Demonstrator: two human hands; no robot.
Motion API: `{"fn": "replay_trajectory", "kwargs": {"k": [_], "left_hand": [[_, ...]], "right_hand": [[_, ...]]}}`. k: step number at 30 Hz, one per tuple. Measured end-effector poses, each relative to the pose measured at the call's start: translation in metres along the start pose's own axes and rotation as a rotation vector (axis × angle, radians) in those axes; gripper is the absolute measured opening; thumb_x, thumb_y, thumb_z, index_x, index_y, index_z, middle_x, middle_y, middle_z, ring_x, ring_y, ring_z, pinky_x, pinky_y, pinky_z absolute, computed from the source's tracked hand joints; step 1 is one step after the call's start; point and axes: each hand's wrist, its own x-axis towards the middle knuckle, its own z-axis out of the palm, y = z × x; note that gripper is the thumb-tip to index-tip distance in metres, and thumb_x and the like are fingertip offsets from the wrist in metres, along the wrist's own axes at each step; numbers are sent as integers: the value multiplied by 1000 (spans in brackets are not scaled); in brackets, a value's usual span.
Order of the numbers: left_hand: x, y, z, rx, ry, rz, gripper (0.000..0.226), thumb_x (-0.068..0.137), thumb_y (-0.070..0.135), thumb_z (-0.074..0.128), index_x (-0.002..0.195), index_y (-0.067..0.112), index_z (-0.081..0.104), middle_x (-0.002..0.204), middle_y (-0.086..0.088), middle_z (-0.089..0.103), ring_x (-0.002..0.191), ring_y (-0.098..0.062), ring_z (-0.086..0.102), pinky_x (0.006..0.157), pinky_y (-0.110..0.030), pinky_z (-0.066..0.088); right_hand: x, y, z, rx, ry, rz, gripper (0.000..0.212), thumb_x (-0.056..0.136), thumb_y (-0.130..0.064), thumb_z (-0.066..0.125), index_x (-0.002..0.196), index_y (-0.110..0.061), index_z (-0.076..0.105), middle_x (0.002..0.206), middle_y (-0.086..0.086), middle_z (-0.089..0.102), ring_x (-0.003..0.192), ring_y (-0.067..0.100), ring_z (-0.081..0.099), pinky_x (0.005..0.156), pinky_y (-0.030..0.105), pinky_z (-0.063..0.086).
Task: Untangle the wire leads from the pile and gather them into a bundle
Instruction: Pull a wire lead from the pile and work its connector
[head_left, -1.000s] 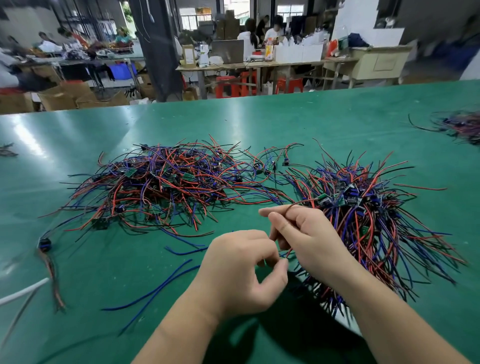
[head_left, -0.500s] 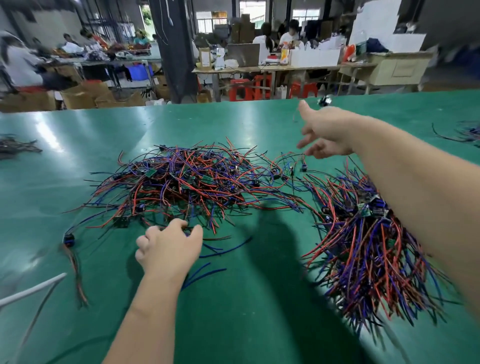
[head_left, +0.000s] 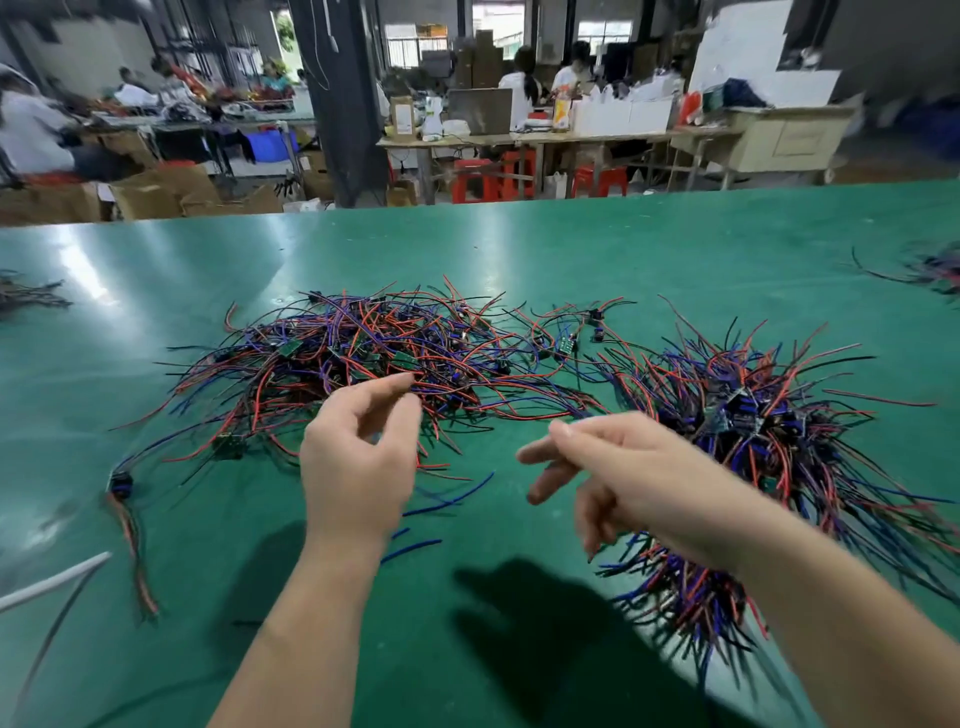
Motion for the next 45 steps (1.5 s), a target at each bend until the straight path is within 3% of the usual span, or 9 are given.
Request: {"fn": "replay_trajectory", "kwargs": {"k": [7, 11, 14, 19, 26, 31, 37, 40, 45], "left_hand": [[-53, 28, 29, 20, -537, 556, 13, 75, 18, 61, 77, 12, 72, 81, 8, 62, 80, -10, 60, 76, -24, 48], [-60, 26, 34, 49, -607, 623, 13, 73, 18, 63, 76, 10, 73, 79, 3, 62, 78, -14, 57, 78, -22, 46], [-59, 24, 34, 63, -592, 628, 16, 76, 21, 60, 68, 11, 69, 76, 3, 62, 73, -16, 57, 73, -30, 49], [-49, 13, 34, 112, -346, 348, 45, 84, 37, 47, 55, 4, 57, 55, -5, 58, 59, -24, 57, 59, -41, 45], [-36, 9, 37, -53, -312, -267, 42, 81, 66, 45, 69, 34, 69, 81, 12, 74, 71, -5, 67, 75, -36, 53], [-30, 16, 33, -384, -323, -413, 45, 61, 55, 68, 88, 19, 70, 84, 4, 73, 75, -10, 66, 71, -29, 51], [-28, 21, 31, -617, -337, -576, 16, 87, 1, 60, 100, 11, 59, 82, -8, 74, 66, -14, 69, 58, -22, 55], [-25, 23, 27, -728, -391, -547, 16, 91, 0, 53, 104, 9, 58, 83, -8, 74, 69, -14, 70, 61, -21, 56], [-24, 27, 19, -837, -594, -454, 34, 80, 13, 53, 114, 11, 57, 99, -8, 73, 82, -16, 71, 72, -24, 57]], "right_hand": [[-4, 23, 19, 365, 102, -146, 34, 81, -44, 56, 74, -15, 72, 58, -10, 56, 48, 3, 41, 47, 14, 31], [-5, 27, 4, 373, 153, -158, 22, 70, -31, 67, 78, -13, 77, 79, 8, 68, 76, 21, 54, 71, 31, 39], [-6, 26, 0, 365, 197, -204, 27, 69, -33, 67, 83, -11, 76, 73, 3, 68, 66, 11, 56, 63, 26, 42], [-9, 23, -4, 409, 240, -253, 23, 75, -32, 61, 82, -18, 78, 93, 19, 59, 66, 12, 48, 63, 27, 38], [-11, 22, -4, 457, 186, -292, 25, 73, -32, 62, 84, -15, 77, 78, 11, 60, 62, 12, 48, 59, 22, 38], [-11, 26, 6, 146, 99, -416, 11, 83, -16, 67, 87, -12, 76, 76, 2, 66, 69, 10, 54, 66, 16, 41], [-11, 29, 21, -115, 57, -389, 15, 87, -26, 64, 86, -20, 78, 91, -3, 69, 90, 6, 64, 81, 20, 47], [-8, 28, 20, -39, 225, -330, 36, 89, -46, 53, 70, -23, 74, 84, -2, 66, 74, 8, 61, 70, 21, 48], [-2, 33, 13, 93, 394, -149, 12, 92, -13, 58, 85, -19, 67, 77, -10, 63, 66, 11, 60, 60, 24, 52]]}}
